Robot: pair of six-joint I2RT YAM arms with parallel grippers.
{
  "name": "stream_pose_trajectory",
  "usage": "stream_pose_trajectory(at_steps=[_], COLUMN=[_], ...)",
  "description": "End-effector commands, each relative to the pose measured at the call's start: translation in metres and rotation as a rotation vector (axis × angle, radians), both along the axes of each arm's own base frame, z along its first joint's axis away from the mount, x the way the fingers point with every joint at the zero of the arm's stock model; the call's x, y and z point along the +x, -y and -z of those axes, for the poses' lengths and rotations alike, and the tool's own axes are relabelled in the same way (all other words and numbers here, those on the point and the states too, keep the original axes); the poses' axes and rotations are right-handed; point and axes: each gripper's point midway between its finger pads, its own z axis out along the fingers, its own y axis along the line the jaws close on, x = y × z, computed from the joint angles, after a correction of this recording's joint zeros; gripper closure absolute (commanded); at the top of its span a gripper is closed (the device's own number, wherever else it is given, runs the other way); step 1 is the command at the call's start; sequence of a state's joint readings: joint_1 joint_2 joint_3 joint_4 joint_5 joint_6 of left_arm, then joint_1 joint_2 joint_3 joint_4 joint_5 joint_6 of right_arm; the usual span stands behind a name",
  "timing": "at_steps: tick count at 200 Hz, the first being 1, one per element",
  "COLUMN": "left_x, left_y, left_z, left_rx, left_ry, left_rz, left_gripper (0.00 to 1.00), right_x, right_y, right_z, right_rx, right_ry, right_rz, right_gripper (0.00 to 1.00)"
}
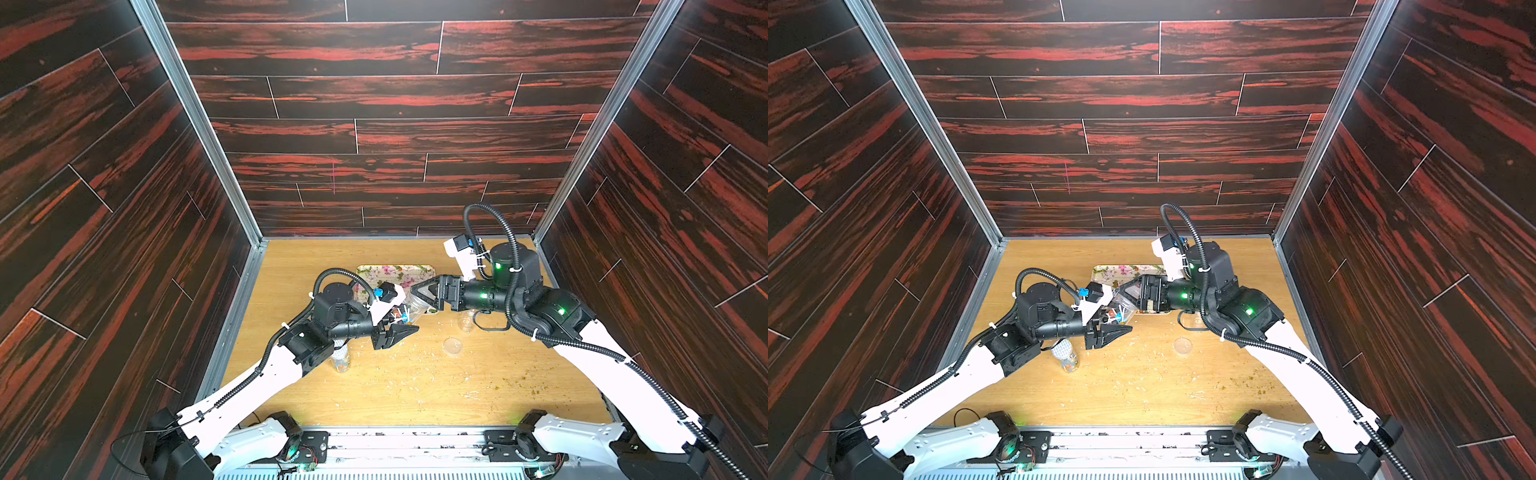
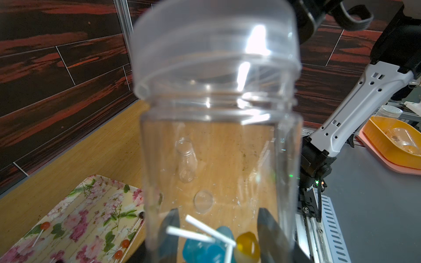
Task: Pour the candies out of the jar
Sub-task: Unscrew the lid from the jar.
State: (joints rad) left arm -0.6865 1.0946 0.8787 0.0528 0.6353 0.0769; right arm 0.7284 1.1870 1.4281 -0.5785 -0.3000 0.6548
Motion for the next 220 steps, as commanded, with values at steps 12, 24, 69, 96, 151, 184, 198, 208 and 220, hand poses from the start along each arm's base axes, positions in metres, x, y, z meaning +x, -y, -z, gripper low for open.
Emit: stream_pose_trajectory(at_steps=[12,24,69,96,151,184,198,208,220], left_x=[-0.002,-0.002,-0.002,-0.002,-0.002,-0.001,-0.002,-0.001,-0.001], left_y=[-0.001,-0.001,-0.001,-0.001,-0.001,-0.001,-0.001,-0.001,-0.002], left_z=[-0.008,-0.008,-0.008,-0.008,-0.008,-0.008,-0.008,-0.008,-0.008], left_rx=[-0.028,-0.027,-0.028,-0.027,-0.028,-0.029,-0.028,-0.028,-0.027], left_ry=[0.02,0.019,0.021,0.02,0.019,0.019,0.018,0.018,0.019], left_rz=[0.002,0.003,0.002,0.002,0.001,0.001,0.001,0.001,0.001], left_gripper=[0.59,0.59,0.59,0.59,0.59,0.59,0.59,0.59,0.59], right_x=[-0.002,-0.003,-0.007,-0.007,-0.008,-0.007,-0.007,-0.007,-0.006], right_y=[-0.004,-0.006,-0.009,-0.009,-0.009,-0.008,-0.008,-0.008,-0.007], right_z=[-0.009,-0.008,-0.006,-0.005,-0.002,0.0,0.002,0.0,-0.002], right_rx=[0.017,0.011,-0.006,-0.015,-0.04,-0.05,-0.054,-0.052,-0.049], right_ry=[0.001,-0.002,-0.001,0.003,0.009,0.013,0.014,0.02,0.03], right_rz=[-0.013,-0.02,-0.036,-0.039,-0.039,-0.034,-0.032,-0.032,-0.028], right_gripper=[0.16,0.16,0.2,0.26,0.36,0.42,0.44,0.45,0.46])
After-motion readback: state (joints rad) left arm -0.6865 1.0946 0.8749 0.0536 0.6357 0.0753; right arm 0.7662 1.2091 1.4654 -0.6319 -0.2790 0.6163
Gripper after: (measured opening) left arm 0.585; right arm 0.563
